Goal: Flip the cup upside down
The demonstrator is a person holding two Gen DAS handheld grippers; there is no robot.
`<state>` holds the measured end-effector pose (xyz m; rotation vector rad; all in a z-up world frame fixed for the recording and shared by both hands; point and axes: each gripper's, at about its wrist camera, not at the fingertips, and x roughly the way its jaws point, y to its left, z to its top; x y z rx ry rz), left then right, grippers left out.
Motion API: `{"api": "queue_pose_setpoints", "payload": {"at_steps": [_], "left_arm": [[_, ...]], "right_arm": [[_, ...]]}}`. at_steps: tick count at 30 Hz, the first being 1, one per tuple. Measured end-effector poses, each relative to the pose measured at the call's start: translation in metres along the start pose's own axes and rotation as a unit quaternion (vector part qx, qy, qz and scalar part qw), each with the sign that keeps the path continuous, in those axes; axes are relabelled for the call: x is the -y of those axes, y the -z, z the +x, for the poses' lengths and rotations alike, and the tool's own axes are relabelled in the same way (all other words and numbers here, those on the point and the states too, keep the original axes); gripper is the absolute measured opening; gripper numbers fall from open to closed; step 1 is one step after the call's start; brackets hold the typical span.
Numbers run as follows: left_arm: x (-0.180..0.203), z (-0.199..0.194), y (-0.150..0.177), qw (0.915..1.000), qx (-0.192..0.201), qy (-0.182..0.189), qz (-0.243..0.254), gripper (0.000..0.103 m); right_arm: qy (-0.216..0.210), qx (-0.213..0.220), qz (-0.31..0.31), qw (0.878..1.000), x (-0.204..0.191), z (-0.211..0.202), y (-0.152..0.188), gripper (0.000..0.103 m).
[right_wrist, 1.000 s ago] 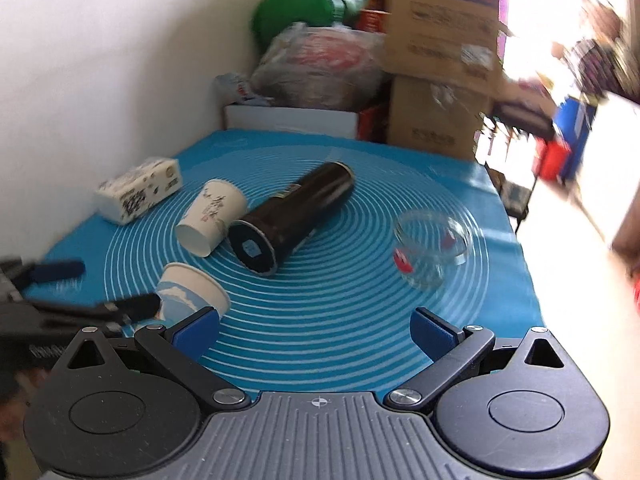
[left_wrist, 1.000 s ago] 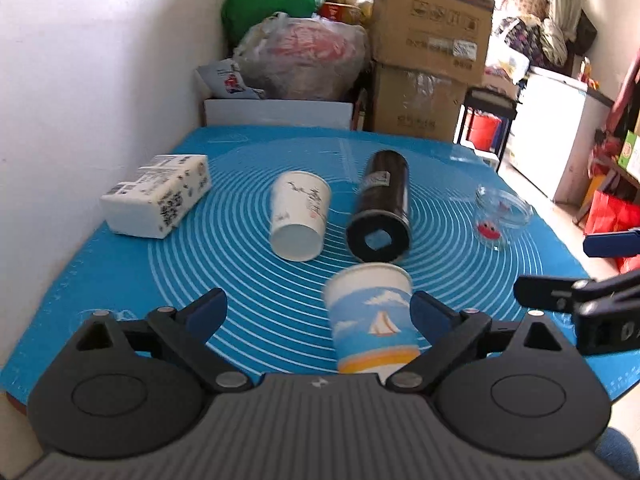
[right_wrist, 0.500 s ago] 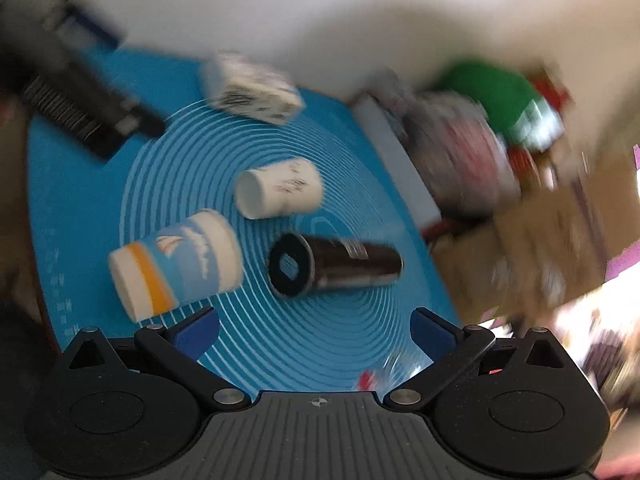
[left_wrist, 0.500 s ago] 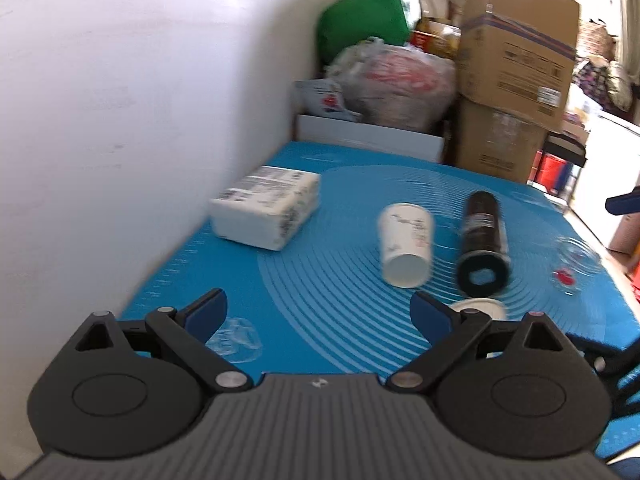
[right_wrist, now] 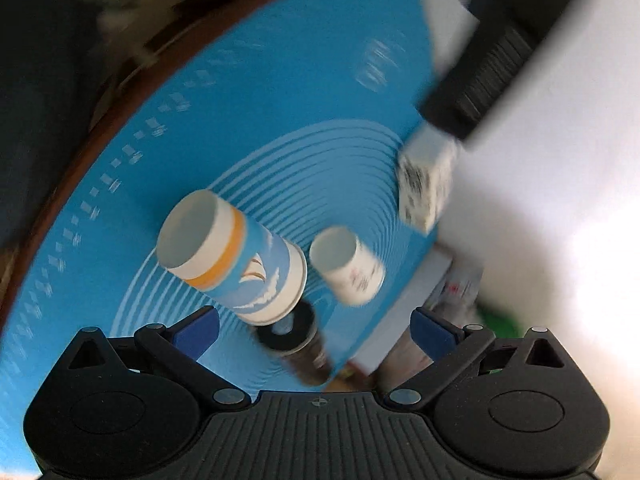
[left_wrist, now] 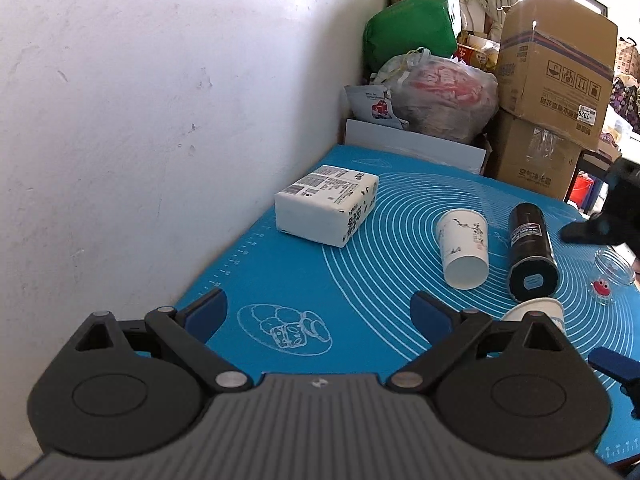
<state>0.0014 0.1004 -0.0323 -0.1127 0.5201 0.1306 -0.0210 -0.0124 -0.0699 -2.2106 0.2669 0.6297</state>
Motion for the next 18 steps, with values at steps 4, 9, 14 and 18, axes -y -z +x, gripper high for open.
{"api": "queue_pose_setpoints", "payload": {"at_steps": [4,9,14,18], "left_arm": [[-0.005,0.001,0.002,1.0,0.001,-0.003,0.001,0.097],[-0.014,0.004,0.003,0.9999,-0.004,0.002,-0.016,0.097],[-0.017,0.007,0.005,0.9997,-0.009,0.007,-0.02,0.097],[-0.017,0.008,0.005,0.9997,-0.01,0.01,-0.02,0.097]], "right_arm": [[-0.022,0.003,-0.098,0.995,-0.011,0.003,-0.014,0.103],[-0.041,0.003,-0.199,0.979,-0.031,0.011,-0.026,0.103],[-0.055,0.01,-0.241,0.969,-0.047,0.023,-0.03,0.101],[-0.069,0.01,-0.26,0.963,-0.056,0.037,-0.033,0.097]]}}
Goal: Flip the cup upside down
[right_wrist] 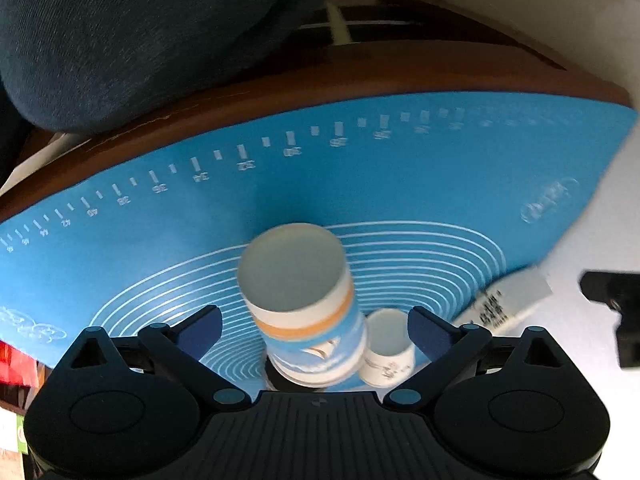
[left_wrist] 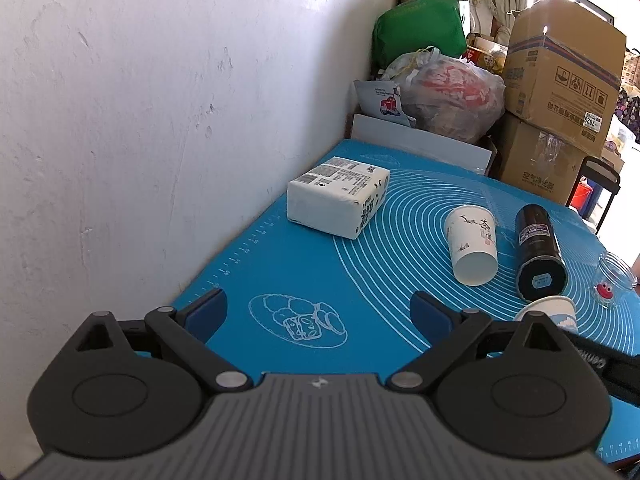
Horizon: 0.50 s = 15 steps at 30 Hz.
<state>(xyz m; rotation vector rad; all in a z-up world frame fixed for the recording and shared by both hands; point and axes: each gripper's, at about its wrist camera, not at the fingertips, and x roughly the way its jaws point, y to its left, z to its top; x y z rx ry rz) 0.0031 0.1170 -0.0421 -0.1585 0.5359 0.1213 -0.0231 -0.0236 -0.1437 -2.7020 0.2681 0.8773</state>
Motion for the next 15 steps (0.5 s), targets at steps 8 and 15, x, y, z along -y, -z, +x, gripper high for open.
{"api": "queue_pose_setpoints", "payload": {"at_steps": [8,15], "left_arm": [[0.0,0.003,0.001,1.0,-0.004,0.001,-0.002,0.097],[0.002,0.003,-0.001,1.0,-0.004,0.003,0.005,0.097]], "right_arm": [[-0.007,0.01,0.002,1.0,0.002,0.007,0.001,0.058],[0.0,0.027,0.1,0.995,0.017,-0.003,0.021,0.057]]}}
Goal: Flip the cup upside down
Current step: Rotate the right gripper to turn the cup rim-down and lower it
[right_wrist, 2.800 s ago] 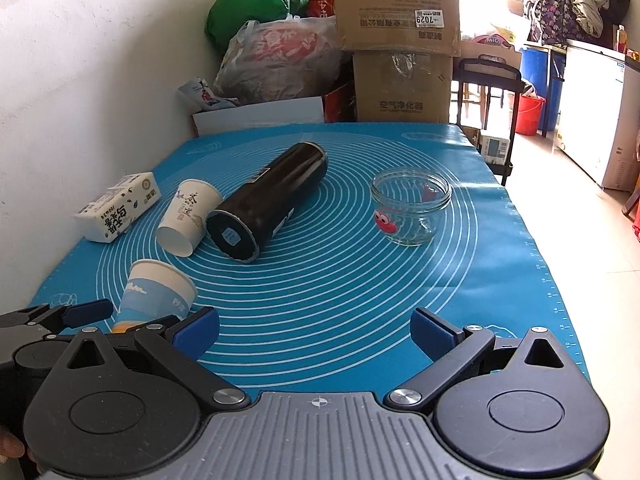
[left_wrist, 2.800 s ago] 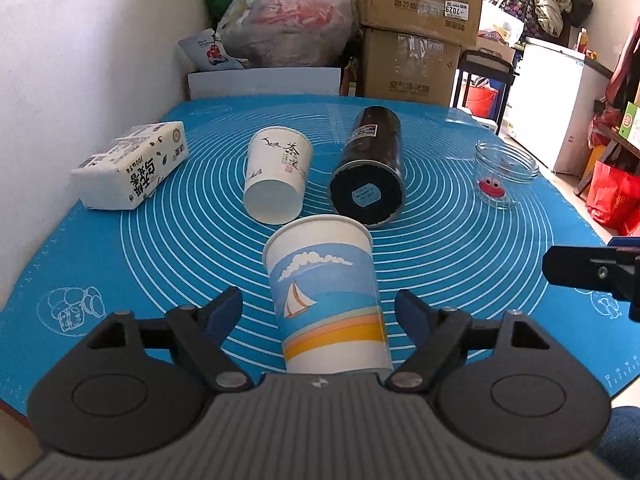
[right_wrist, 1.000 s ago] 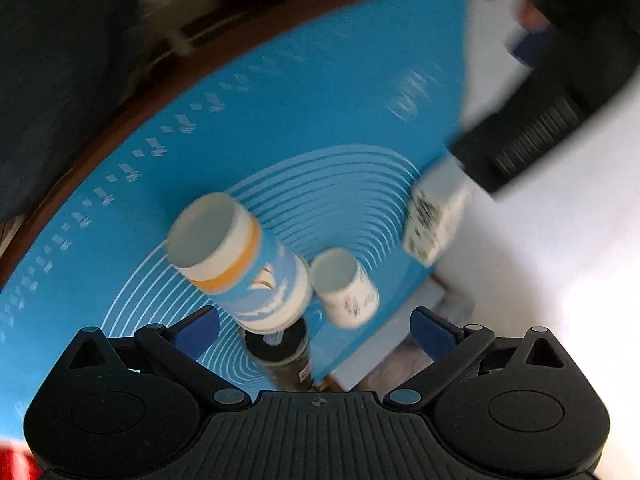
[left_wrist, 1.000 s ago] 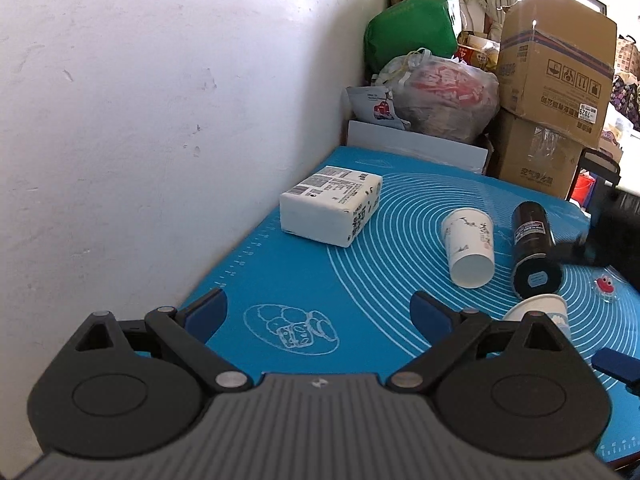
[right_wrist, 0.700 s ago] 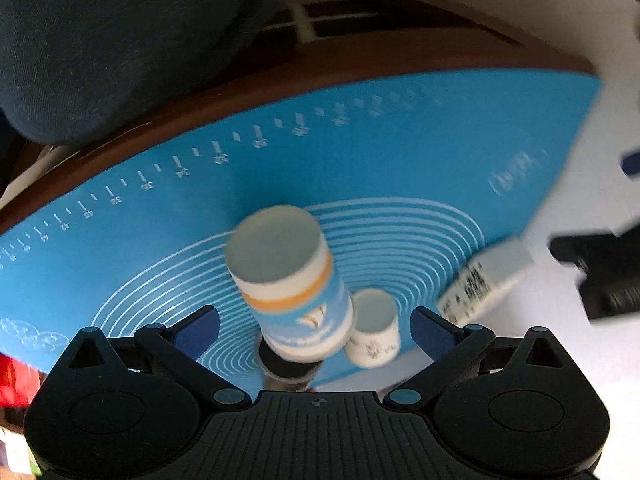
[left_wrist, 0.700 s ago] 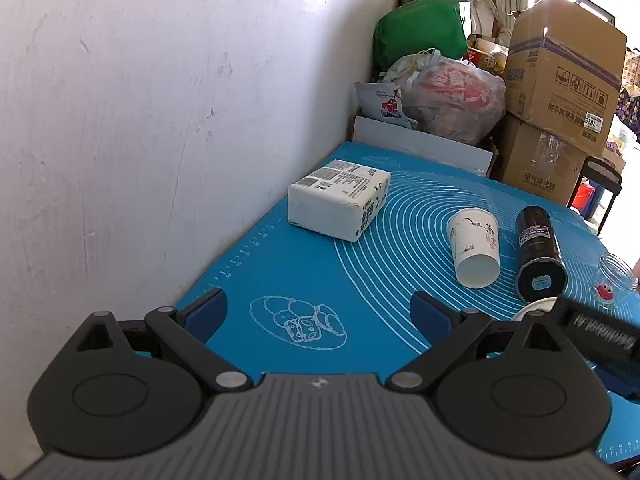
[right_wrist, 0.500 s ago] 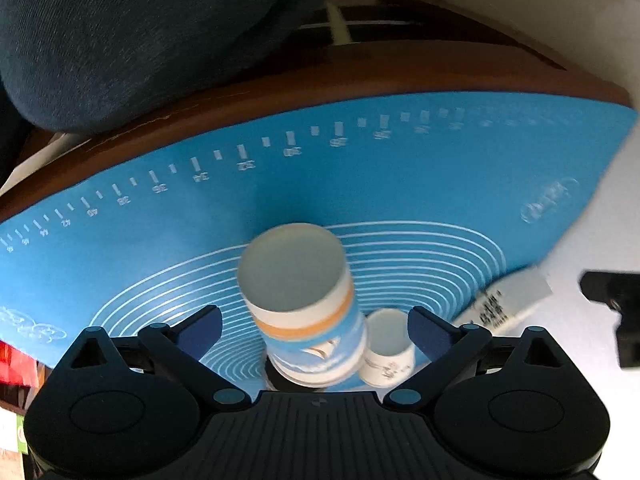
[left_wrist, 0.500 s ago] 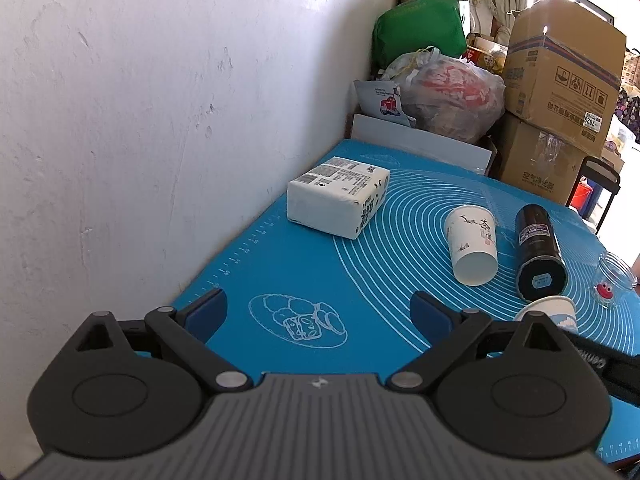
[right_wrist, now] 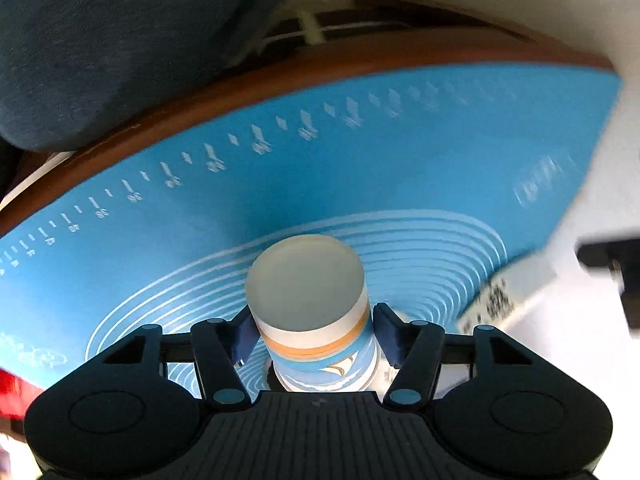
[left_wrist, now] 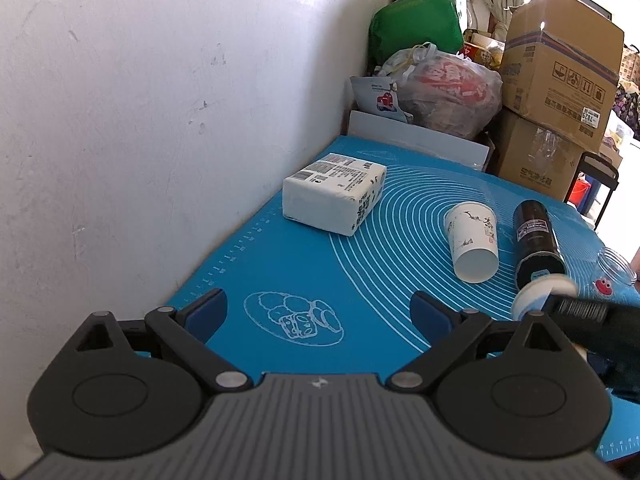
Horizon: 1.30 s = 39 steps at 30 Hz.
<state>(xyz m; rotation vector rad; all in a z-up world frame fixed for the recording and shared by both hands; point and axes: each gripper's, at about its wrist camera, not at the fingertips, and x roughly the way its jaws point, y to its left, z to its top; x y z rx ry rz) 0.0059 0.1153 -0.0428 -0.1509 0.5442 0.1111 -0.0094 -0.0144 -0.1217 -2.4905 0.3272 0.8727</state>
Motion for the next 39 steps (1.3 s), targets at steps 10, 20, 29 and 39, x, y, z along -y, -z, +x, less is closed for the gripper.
{"api": "queue_pose_setpoints", "payload": {"at_steps": [10,20,29,39], "left_arm": [[0.022,0.0,-0.008,0.9995,0.008,0.016,0.025,0.097],[0.057,0.001,-0.015,0.9977,0.017,0.037,0.054,0.097],[0.083,0.005,-0.013,0.9959,0.026,0.045,0.074,0.097],[0.099,0.014,-0.001,0.9961,0.011,0.044,0.076,0.097]], "right_arm": [[-0.045,0.066,0.435,0.897,0.042,-0.025,0.09,0.057],[-0.026,0.117,0.775,0.62,0.007,-0.026,0.17,0.057],[-0.04,0.113,0.922,0.368,-0.054,0.0,0.185,0.057],[-0.032,0.09,0.963,0.253,-0.094,0.028,0.178,0.056]]}}
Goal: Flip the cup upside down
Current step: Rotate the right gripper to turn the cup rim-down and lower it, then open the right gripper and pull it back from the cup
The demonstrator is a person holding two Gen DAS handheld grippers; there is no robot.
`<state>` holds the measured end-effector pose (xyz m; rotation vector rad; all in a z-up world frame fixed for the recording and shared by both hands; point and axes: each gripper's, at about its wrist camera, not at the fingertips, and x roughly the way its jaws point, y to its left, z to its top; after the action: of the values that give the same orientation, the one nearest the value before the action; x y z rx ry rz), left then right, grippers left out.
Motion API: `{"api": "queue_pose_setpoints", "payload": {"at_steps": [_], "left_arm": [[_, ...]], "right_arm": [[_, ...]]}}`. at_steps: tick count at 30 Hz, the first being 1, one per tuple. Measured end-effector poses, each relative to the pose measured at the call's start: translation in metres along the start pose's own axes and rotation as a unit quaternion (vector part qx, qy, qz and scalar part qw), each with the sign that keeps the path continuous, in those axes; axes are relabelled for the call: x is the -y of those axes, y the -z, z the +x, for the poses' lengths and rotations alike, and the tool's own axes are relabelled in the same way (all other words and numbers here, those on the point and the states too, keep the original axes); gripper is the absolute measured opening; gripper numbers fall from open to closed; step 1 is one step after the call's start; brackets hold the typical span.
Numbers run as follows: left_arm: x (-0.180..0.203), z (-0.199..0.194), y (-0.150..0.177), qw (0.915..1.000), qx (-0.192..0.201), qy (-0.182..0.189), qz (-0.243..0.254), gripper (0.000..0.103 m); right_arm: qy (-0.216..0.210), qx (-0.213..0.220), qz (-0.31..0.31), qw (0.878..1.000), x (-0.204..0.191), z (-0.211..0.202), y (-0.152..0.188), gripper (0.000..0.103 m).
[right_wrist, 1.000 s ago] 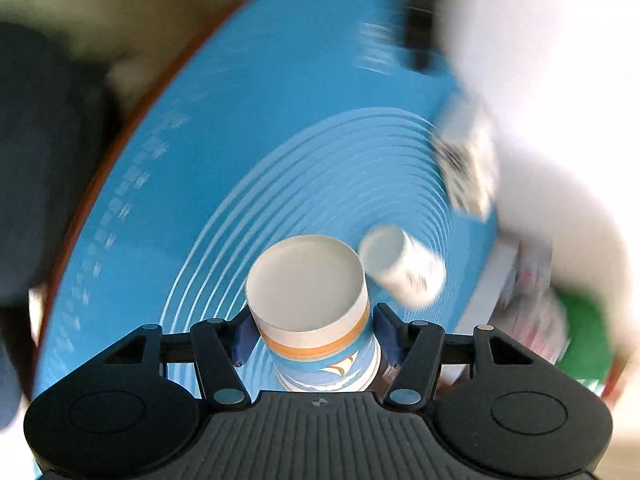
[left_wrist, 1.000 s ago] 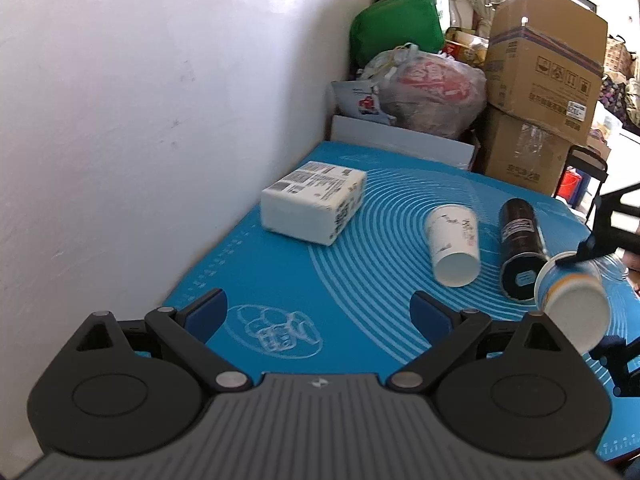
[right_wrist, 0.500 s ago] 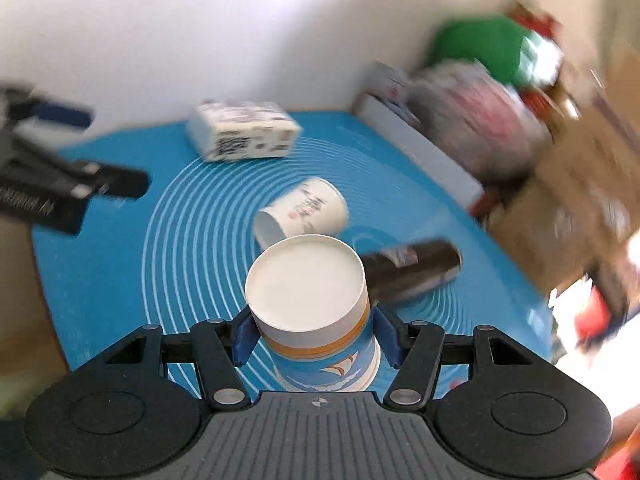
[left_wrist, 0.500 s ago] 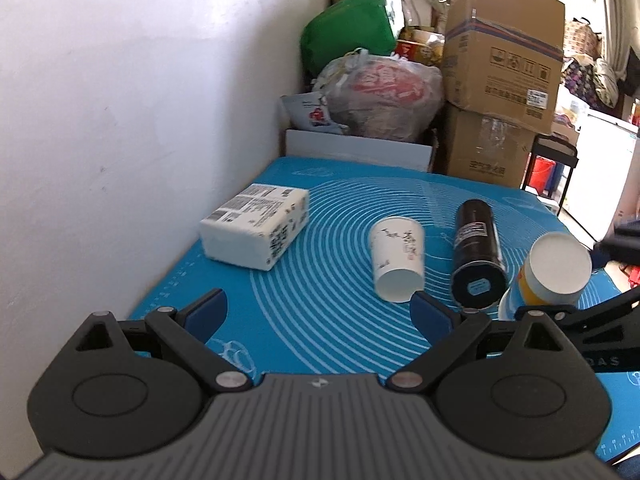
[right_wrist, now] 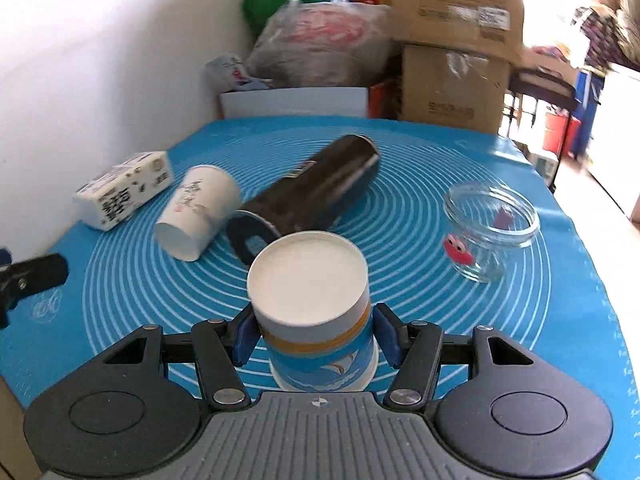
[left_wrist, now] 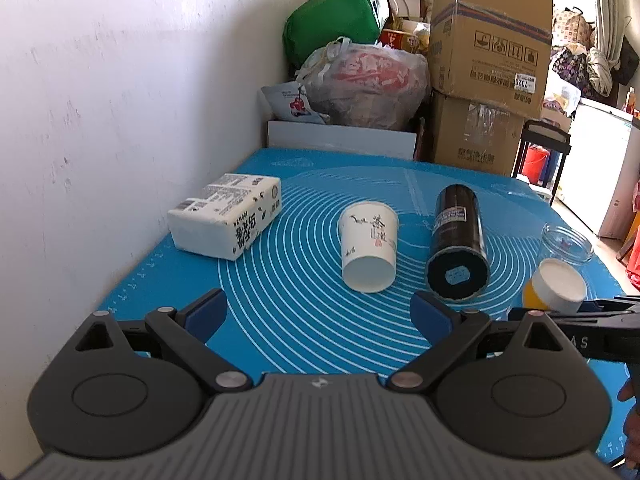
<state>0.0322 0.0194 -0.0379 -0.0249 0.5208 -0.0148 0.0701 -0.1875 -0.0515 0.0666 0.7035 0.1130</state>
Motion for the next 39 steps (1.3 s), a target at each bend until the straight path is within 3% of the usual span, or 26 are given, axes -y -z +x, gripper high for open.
{"api": "queue_pose_setpoints", "payload": {"at_steps": [6,8,12,17,31,39], "left_arm": [[0.002,0.0,0.003,1.0,-0.006,0.002,0.004,0.097],[0.002,-0.001,0.003,1.0,-0.006,0.002,0.004,0.097],[0.002,-0.002,0.003,1.0,-0.006,0.0,0.005,0.097],[0.004,-0.004,0.002,0.9999,-0.007,0.005,0.008,0.097],[0.022,-0.046,0.012,0.9991,0.003,0.028,0.033,0.097],[0.028,-0.079,0.021,0.9979,0.028,0.044,0.038,0.097]], "right_arm": [[0.008,0.004,-0.002,1.0,-0.001,0.001,0.004,0.057],[0.006,-0.002,0.006,1.0,0.002,0.003,0.004,0.066],[0.003,0.002,0.001,1.0,0.003,-0.001,0.003,0.072],[0.001,0.015,0.008,1.0,0.002,-0.017,0.001,0.103],[-0.003,0.048,0.036,0.998,0.012,-0.108,0.032,0.103],[0.005,0.085,0.004,0.996,0.003,-0.157,0.055,0.103]]}}
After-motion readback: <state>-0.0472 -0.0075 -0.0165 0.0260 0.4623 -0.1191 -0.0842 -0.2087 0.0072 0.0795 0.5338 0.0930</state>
